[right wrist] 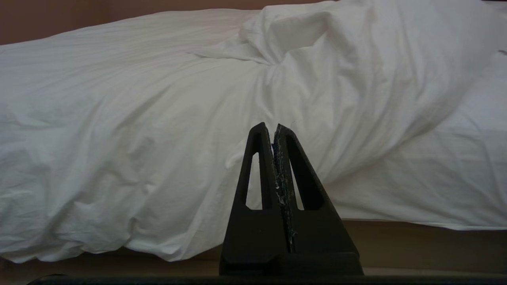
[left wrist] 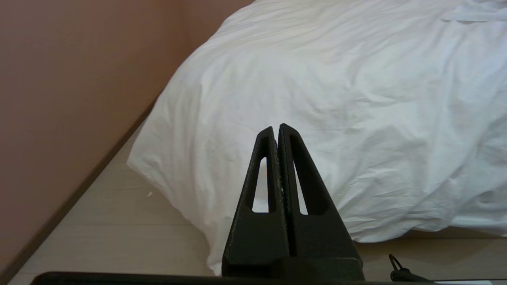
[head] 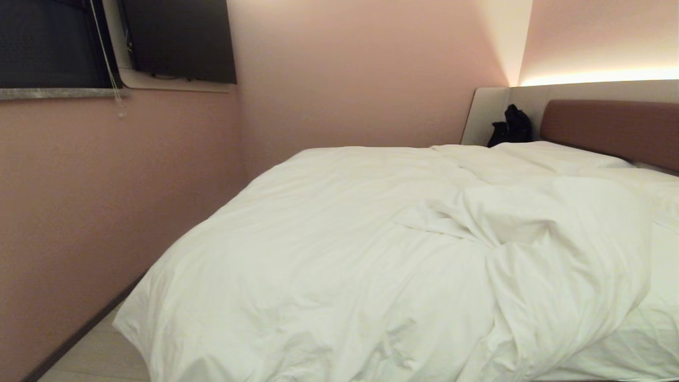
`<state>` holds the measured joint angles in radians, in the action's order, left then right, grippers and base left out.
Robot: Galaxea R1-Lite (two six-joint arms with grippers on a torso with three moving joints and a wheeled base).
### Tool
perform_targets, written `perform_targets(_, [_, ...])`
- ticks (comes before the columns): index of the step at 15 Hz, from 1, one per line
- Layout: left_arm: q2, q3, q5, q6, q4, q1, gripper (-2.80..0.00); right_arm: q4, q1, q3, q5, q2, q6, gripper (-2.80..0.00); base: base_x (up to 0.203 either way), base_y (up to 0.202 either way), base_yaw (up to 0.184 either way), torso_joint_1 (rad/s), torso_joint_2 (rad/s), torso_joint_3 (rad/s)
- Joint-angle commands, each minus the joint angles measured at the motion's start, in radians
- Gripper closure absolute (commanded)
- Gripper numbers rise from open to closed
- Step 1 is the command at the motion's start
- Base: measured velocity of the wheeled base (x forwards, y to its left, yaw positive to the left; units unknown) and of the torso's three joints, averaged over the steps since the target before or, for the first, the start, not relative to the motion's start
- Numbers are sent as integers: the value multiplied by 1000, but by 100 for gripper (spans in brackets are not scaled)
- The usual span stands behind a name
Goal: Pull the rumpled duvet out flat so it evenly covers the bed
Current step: Hold the folded corner of the quilt
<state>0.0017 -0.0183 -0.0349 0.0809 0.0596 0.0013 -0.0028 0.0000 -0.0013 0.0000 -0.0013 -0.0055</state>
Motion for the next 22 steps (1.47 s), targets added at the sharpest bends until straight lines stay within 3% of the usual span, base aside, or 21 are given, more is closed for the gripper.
perform_targets(1, [0, 0, 0, 0, 0, 0, 0, 0, 0, 0, 1, 1, -1, 0, 0, -194, 1, -1, 6, 3])
perform_targets(22, [0, 0, 0, 0, 0, 0, 0, 0, 0, 1, 0, 1, -1, 0, 0, -194, 0, 3, 2, 3])
